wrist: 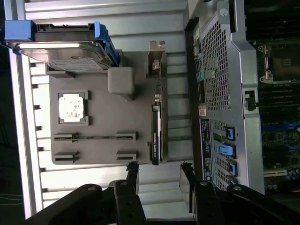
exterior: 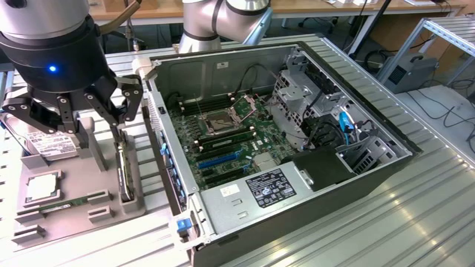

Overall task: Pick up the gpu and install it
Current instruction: 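Pick up the gpu and move the gpu toward the slot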

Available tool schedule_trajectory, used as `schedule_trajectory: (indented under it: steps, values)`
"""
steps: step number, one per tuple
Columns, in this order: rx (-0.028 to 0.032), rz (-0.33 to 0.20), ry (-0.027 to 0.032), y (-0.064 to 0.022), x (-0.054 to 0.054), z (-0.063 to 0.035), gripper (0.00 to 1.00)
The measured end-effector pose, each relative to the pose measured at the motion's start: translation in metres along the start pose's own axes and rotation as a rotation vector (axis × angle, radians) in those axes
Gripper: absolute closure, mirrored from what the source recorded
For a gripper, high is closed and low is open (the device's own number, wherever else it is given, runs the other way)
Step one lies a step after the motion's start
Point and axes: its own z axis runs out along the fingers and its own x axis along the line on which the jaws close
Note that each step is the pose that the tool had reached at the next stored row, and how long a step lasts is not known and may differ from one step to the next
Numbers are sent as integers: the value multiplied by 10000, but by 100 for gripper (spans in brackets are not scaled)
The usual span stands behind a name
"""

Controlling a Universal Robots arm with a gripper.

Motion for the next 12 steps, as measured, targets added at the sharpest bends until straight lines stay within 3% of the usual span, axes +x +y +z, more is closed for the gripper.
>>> schedule_trajectory:
  steps: [9, 12]
  values:
    - [0, 0, 0, -1, 1, 33, 52]
    - [0, 0, -1, -5, 3, 110, 52]
